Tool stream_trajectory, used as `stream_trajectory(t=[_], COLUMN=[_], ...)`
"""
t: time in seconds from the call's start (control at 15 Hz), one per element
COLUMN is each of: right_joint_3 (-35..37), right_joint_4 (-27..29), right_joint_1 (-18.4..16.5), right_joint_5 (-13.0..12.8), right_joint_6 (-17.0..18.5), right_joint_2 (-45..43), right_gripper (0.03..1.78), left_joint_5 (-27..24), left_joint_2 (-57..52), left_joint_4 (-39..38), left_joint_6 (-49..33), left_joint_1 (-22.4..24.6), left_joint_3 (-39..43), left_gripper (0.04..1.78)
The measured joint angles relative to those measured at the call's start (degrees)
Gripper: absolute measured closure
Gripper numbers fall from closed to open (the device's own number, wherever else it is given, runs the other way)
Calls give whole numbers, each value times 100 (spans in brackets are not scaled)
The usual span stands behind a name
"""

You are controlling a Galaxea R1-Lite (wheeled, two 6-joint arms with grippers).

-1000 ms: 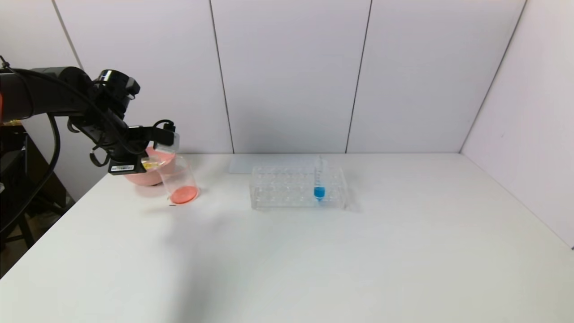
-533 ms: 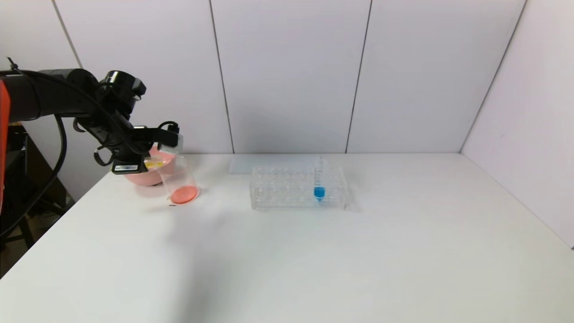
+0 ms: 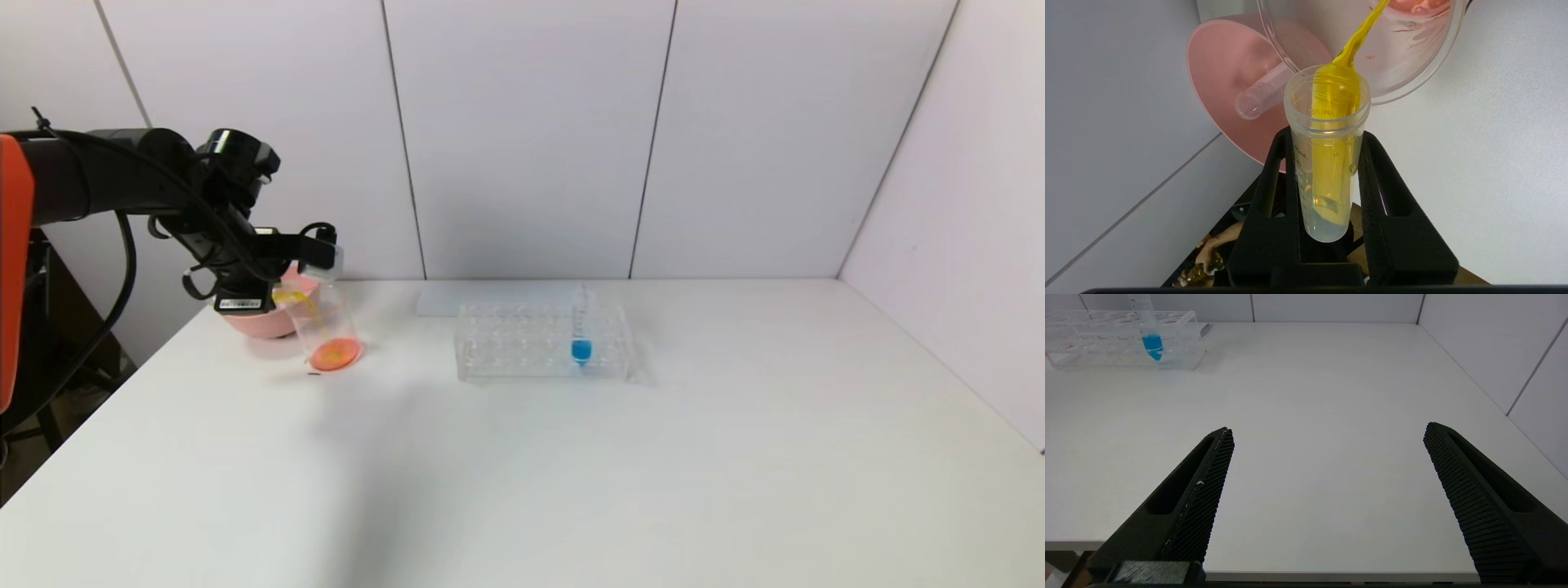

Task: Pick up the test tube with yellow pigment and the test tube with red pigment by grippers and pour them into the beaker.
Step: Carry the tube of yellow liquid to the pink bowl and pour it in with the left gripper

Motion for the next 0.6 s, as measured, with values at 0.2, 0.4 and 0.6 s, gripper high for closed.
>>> stream_trajectory(t=[0.2,0.4,0.6], right_joint_3=[0,0,0], right_joint_4=[0,0,0], right_joint_1=[-2,2,-2], right_joint_5=[0,0,-2], right_joint_6=[-4,-1,-1], right_joint_2=[0,0,0], right_gripper=[11,11,11], left_joint_5=[176,258,372], left_joint_2=[6,26,37], left_joint_4=[-21,-40,-38], left_joint_6=[0,5,22], left_joint_1=[-54,-102,-133], left_joint_3=[0,0,0], left_gripper=[138,138,138])
